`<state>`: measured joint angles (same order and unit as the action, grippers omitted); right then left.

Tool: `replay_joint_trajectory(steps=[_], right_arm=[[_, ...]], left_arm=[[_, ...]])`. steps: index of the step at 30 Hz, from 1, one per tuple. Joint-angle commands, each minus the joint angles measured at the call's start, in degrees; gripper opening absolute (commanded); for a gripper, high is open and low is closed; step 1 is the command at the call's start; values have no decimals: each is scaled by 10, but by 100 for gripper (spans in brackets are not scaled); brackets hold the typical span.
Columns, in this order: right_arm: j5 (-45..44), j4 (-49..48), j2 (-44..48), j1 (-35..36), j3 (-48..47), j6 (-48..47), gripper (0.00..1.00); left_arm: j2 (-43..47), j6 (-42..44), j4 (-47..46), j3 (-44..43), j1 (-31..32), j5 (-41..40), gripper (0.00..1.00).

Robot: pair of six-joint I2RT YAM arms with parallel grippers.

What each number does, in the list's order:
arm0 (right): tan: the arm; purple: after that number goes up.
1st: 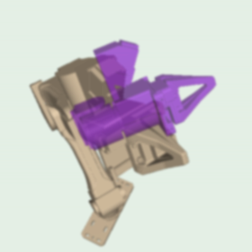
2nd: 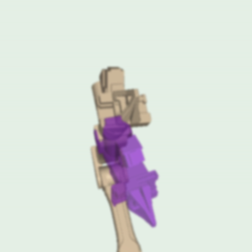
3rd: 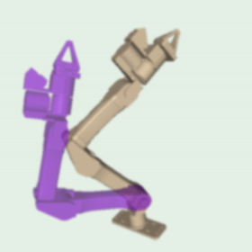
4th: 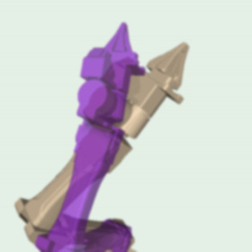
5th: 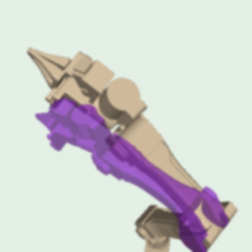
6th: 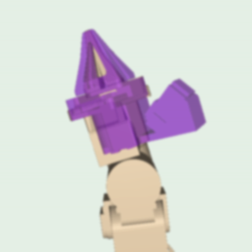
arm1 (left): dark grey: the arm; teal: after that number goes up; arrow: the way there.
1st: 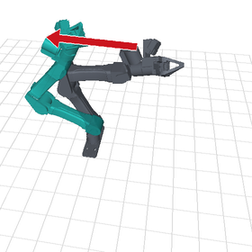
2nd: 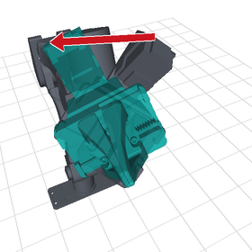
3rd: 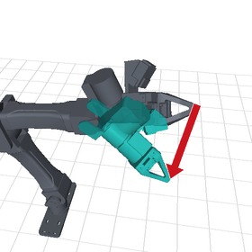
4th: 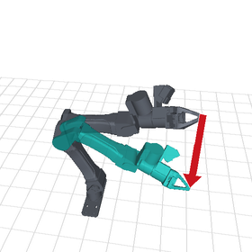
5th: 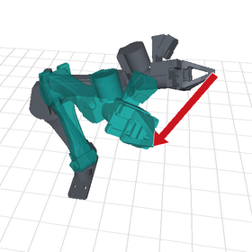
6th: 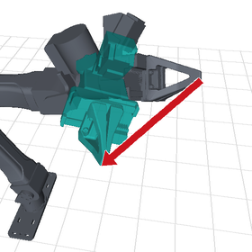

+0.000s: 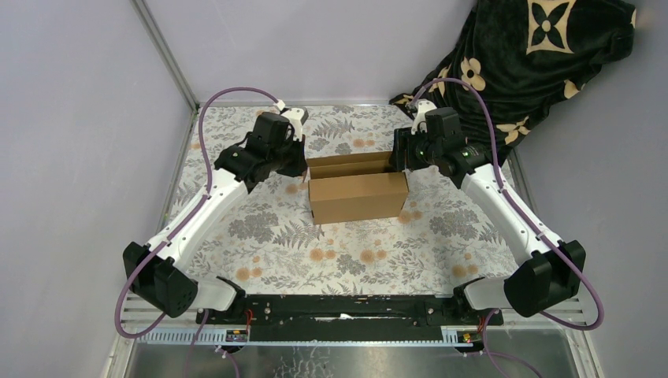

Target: Fold the paper box

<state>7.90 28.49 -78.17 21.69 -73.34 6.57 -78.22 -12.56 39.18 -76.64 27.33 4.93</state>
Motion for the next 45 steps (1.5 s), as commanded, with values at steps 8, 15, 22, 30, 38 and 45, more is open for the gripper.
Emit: replay_joint_trajectory(steps=[8,15,22,30,38,45], right_arm=[[-88,12,34,6,-10,23,77],[-148,41,64,6,-14,25,80],[-60,88,115,6,4,57,70],[17,122,157,83,77,113,61],[-13,96,178,171,137,169,60],[-54,15,163,198,184,199,59]], left_arm=[[12,-1,-13,9,4,19,9],[14,2,-13,9,3,19,9],[13,4,-13,10,4,26,9],[9,5,-11,6,4,40,9],[10,9,-2,4,4,62,9],[17,13,7,4,4,84,10]])
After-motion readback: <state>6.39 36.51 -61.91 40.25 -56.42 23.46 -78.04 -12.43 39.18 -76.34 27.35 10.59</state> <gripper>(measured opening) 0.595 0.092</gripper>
